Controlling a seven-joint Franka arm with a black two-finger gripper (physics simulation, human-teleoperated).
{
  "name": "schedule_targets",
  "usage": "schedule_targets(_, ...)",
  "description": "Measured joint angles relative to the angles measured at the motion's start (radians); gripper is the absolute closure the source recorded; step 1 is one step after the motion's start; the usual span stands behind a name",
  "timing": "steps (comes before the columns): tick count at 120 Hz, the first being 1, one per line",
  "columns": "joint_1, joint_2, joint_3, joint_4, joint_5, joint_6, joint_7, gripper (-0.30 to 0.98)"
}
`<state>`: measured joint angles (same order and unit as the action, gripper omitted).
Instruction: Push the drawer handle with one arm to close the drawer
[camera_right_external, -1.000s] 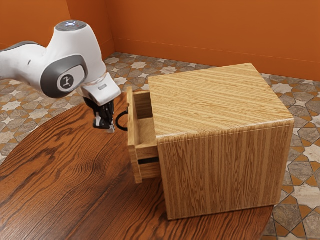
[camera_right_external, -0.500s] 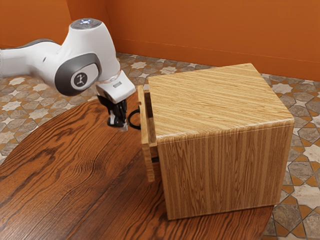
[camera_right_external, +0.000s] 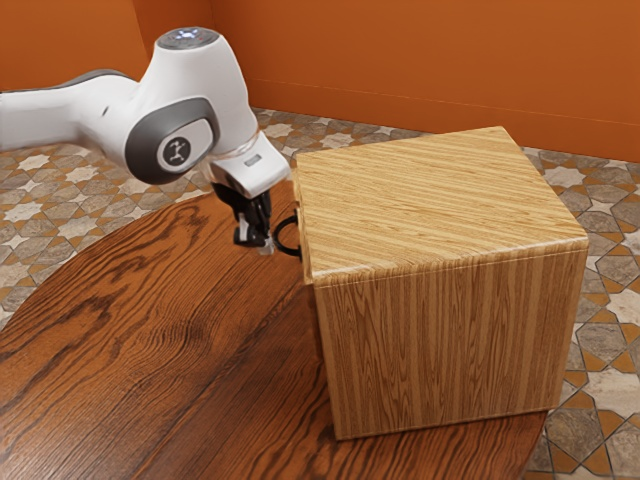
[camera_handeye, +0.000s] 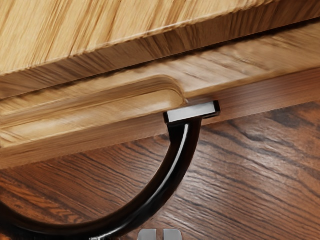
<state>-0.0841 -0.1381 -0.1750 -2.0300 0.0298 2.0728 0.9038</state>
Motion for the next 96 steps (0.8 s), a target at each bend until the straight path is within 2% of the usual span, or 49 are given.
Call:
schedule_targets(78, -0.021, 0.022, 0.001, 0.013, 0.002, 0.008, -0.019, 0.79)
schedule_targets(88, 0.014, -0.086, 0.006, -0.033, 0.031, -0.053, -0.033, 0.76)
schedule_targets(96, 0.078, -0.185, 0.01, -0.049, 0.046, -0.133, -0.045, 0.61)
